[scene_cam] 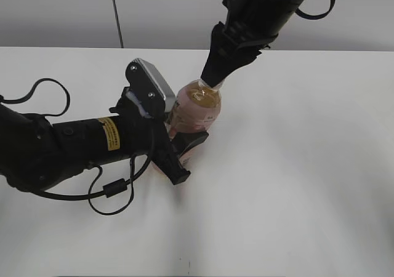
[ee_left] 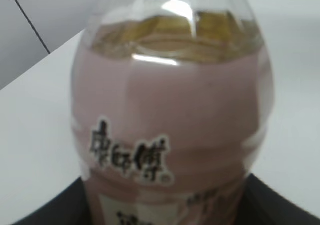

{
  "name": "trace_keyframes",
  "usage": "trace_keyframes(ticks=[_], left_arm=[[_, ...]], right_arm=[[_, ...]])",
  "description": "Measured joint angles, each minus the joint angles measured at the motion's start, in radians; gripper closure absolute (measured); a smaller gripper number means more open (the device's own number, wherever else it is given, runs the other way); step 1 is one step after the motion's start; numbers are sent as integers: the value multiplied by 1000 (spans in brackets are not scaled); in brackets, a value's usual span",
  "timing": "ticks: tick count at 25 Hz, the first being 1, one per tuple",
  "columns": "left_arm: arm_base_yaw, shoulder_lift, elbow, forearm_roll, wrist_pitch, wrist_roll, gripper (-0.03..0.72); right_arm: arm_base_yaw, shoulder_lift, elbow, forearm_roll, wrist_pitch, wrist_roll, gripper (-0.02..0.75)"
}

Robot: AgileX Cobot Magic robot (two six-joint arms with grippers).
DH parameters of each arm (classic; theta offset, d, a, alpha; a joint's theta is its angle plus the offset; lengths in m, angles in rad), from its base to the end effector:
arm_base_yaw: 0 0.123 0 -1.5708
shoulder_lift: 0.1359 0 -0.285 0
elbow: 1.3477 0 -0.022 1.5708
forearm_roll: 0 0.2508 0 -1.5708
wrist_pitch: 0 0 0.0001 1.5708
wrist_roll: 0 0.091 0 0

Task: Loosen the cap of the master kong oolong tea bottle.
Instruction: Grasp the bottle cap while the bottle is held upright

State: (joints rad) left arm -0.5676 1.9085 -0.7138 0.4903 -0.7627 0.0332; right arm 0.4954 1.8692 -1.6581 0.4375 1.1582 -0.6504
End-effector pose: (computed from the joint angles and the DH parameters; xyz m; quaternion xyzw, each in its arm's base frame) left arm 0.2714 -0.2081 0.1279 0.4640 0.6869 -0.1823 0.5288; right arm 0.3336 0.2204 0.2929 -0.4753 0.8430 0.1977 0.1562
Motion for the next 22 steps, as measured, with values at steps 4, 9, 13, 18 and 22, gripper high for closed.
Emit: trace_keyframes(ticks=[4, 9, 13, 18, 22], left_arm=[[0, 0, 0, 1, 2, 1, 309], [0, 0, 0, -1, 2, 1, 309], [0, 0, 0, -8, 0, -2, 309], [0, 0, 0, -15, 0, -6, 309], [3, 0, 0, -25, -5, -10, 309]], right_arm=[[0, 0, 0, 0, 0, -326, 458], [0, 0, -1, 1, -12, -642, 458], [0, 0, -1, 13, -25, -882, 458], [0, 0, -1, 17, -41, -1191, 458], [0, 0, -1, 37, -63, -1385, 459]])
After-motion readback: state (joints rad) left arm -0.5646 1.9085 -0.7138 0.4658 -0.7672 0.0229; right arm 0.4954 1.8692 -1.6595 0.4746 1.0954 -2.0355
